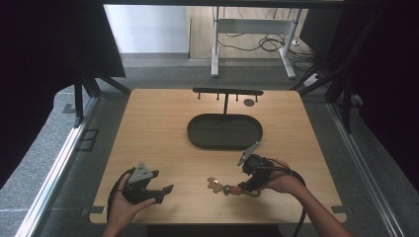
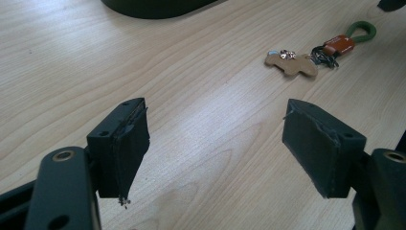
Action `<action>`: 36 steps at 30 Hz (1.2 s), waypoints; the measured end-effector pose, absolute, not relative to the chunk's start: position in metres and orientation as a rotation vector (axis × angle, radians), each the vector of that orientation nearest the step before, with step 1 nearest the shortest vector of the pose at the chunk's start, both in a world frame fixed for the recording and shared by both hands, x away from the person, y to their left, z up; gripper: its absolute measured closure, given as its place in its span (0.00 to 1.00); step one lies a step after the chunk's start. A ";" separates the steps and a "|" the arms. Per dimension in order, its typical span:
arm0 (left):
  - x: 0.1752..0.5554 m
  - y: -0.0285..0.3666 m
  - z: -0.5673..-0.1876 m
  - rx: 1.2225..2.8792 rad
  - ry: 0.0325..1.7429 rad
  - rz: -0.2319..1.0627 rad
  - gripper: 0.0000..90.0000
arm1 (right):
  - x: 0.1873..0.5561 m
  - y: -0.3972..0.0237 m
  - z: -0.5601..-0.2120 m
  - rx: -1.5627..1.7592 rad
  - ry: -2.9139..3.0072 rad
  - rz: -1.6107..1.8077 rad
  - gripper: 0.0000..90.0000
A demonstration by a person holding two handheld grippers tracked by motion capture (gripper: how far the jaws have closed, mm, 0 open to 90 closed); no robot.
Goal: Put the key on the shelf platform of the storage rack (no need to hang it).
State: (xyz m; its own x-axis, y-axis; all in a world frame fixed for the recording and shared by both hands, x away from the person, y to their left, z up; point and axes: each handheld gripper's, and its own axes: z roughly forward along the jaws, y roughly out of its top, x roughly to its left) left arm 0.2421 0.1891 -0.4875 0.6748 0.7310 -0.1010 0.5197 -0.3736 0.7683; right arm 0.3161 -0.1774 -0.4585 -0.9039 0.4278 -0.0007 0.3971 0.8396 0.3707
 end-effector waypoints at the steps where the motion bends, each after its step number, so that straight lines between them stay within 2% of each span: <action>1: 0.242 0.189 -0.488 2.062 0.962 0.325 0.27 | 0.316 -0.177 -0.459 0.659 2.933 0.563 0.45; 19: 0.242 0.191 -0.487 2.059 0.965 0.328 0.27 | 0.312 -0.151 -0.480 0.546 3.021 0.402 0.48; 36: 0.242 0.191 -0.486 2.058 0.966 0.330 0.27 | 0.312 -0.146 -0.488 0.498 3.031 0.382 0.50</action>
